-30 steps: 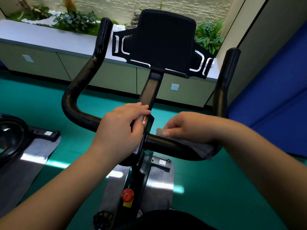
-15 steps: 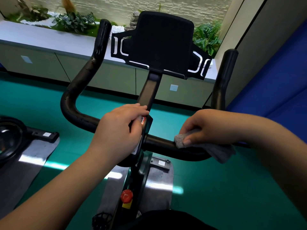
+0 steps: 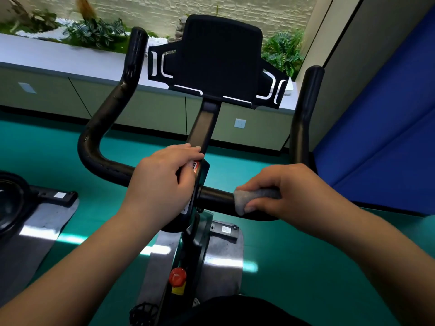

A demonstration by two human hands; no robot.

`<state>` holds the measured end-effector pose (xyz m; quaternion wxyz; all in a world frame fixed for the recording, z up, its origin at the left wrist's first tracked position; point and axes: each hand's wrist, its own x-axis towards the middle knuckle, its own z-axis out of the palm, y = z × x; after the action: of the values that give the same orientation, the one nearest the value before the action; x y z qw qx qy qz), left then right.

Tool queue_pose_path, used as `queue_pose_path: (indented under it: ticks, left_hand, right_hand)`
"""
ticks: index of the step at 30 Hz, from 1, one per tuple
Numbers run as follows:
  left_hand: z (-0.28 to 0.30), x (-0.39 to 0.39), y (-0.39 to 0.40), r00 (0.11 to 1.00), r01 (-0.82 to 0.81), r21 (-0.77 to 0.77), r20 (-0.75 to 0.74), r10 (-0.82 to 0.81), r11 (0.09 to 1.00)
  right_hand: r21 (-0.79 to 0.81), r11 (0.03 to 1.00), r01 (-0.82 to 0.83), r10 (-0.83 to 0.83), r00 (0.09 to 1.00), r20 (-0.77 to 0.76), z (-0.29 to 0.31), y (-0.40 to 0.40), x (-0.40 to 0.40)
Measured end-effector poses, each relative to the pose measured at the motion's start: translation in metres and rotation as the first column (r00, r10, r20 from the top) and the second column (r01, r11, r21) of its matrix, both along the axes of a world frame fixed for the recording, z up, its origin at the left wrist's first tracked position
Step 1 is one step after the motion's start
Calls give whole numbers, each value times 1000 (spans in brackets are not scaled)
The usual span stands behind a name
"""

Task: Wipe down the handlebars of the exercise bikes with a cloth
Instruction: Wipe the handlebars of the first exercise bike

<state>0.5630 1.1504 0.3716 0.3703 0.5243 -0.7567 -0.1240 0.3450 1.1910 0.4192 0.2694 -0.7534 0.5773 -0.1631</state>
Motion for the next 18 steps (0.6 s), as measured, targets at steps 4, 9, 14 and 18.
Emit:
queue_pose_path:
  ticks: [4, 9, 14, 18]
  left_hand:
    - [1, 0, 1, 1000, 3, -4, 24, -3, 1000]
    - [1, -4, 7, 995, -16, 1, 94, 16, 1000]
    - [0, -12, 10, 982, -91, -2, 166, 91, 996]
    - [0, -16, 14, 978, -145, -19, 151, 146, 989]
  right_hand:
    - [-207, 978, -20, 16, 1000, -21, -18, 3, 17]
    - [-383, 923, -21, -33, 990, -134, -25, 18, -20]
    - [-462, 885, 60, -119, 988, -101, -36, 22, -26]
    - [-499, 866, -16, -1, 999, -33, -45, 28, -18]
